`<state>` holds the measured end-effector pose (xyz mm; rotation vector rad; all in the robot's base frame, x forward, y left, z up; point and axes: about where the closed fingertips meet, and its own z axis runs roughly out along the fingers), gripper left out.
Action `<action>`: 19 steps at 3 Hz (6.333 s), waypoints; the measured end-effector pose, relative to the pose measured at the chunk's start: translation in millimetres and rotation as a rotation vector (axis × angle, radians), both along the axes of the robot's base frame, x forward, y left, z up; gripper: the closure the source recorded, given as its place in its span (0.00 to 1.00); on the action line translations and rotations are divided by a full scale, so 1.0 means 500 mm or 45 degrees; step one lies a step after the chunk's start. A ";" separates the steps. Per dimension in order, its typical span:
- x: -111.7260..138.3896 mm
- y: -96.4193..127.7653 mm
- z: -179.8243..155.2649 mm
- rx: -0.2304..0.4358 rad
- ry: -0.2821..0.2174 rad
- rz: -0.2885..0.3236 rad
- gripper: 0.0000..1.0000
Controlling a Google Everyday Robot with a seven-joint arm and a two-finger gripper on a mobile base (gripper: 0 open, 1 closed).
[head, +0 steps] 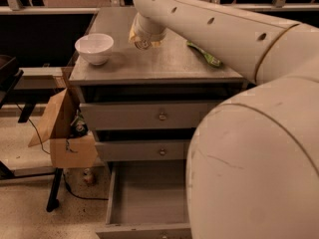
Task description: Place orange can into bottom drawer
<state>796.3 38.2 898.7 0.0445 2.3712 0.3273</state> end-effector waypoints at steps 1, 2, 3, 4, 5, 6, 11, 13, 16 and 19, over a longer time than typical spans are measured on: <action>-0.044 -0.054 -0.001 0.056 0.071 0.084 1.00; -0.110 -0.134 -0.002 0.158 0.180 0.184 1.00; -0.197 -0.213 0.012 0.274 0.233 0.313 1.00; -0.284 -0.286 0.031 0.328 0.224 0.455 1.00; -0.299 -0.313 0.030 0.277 0.180 0.526 1.00; -0.297 -0.307 0.029 0.275 0.180 0.531 1.00; -0.511 -0.184 -0.224 0.487 0.291 0.608 1.00; -0.497 -0.122 -0.364 0.453 0.442 0.550 1.00; -0.507 -0.150 -0.663 0.535 0.551 0.529 1.00; -0.537 -0.121 -0.929 0.648 0.729 0.490 1.00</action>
Offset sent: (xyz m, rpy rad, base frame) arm -0.1158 -0.1315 0.0056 0.1386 0.2013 0.4593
